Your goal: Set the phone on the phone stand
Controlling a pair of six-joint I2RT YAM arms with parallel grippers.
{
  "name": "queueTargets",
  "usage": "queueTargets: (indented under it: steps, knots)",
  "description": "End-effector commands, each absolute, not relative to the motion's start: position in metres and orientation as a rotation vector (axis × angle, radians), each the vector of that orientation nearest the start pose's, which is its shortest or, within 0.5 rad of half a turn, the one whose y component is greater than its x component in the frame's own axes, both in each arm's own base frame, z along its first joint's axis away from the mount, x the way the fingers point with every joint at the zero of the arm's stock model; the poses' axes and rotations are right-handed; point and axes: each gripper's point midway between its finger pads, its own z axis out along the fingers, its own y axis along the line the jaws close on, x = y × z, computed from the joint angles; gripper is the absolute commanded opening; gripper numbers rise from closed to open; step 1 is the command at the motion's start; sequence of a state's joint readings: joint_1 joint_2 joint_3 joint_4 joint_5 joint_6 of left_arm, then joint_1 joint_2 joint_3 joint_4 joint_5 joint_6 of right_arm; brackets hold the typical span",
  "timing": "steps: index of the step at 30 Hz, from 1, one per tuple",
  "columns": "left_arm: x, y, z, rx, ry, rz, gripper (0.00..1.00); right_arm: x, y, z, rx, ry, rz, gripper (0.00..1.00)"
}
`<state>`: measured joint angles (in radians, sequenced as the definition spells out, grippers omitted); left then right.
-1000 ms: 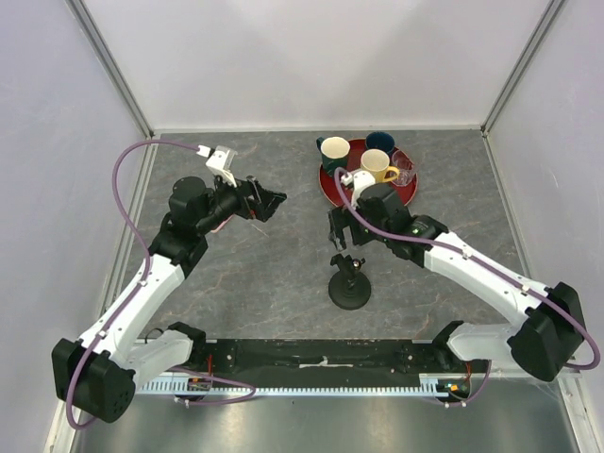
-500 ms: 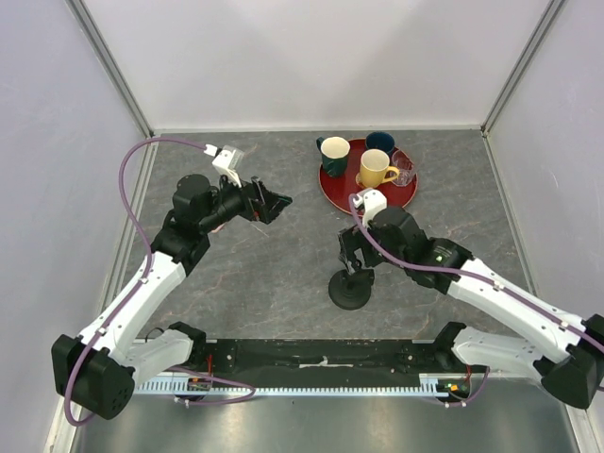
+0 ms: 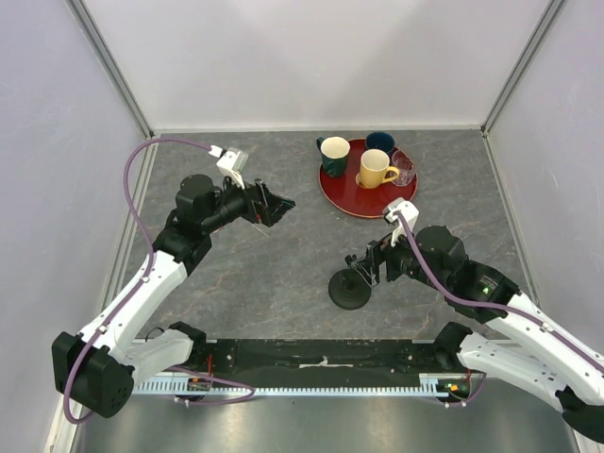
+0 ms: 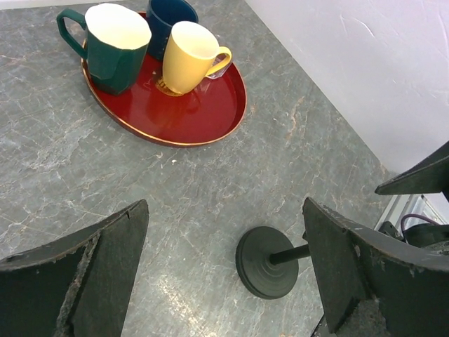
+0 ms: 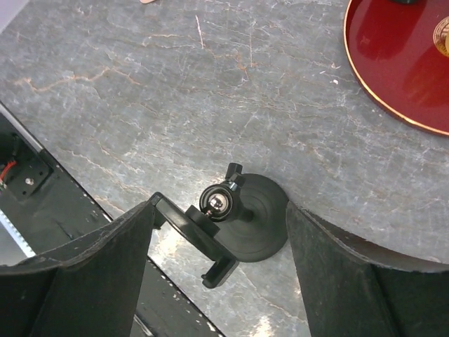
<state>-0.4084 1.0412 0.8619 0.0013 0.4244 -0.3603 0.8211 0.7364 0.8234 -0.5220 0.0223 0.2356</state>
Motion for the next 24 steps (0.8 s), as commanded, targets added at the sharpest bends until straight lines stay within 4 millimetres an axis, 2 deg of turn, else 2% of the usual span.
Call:
queueTargets:
  steps: [1, 5, 9, 13, 20, 24]
  knots:
    - [0.289, -0.230, 0.297, 0.377, 1.759, -0.991, 0.96, 0.183, 0.200, 0.225, -0.470, 2.053, 0.645, 0.81]
    - [0.288, -0.232, 0.296, 0.388, 1.761, -0.994, 0.96, 0.175, 0.201, 0.212, -0.437, 2.142, 0.664, 0.71]
    - [0.288, -0.233, 0.296, 0.390, 1.761, -0.995, 0.96, 0.162, 0.200, 0.209, -0.429, 2.202, 0.707, 0.64]
    - [0.287, -0.233, 0.297, 0.392, 1.760, -1.000, 0.96, 0.156, 0.190, 0.211, -0.384, 2.212, 0.708, 0.65]
    - [0.287, -0.234, 0.296, 0.391, 1.763, -0.998, 0.95, 0.140, 0.197, 0.207, -0.432, 2.257, 0.790, 0.72]
    - [0.286, -0.236, 0.295, 0.395, 1.767, -1.004, 0.95, 0.142, 0.197, 0.200, -0.431, 2.270, 0.769, 0.72]
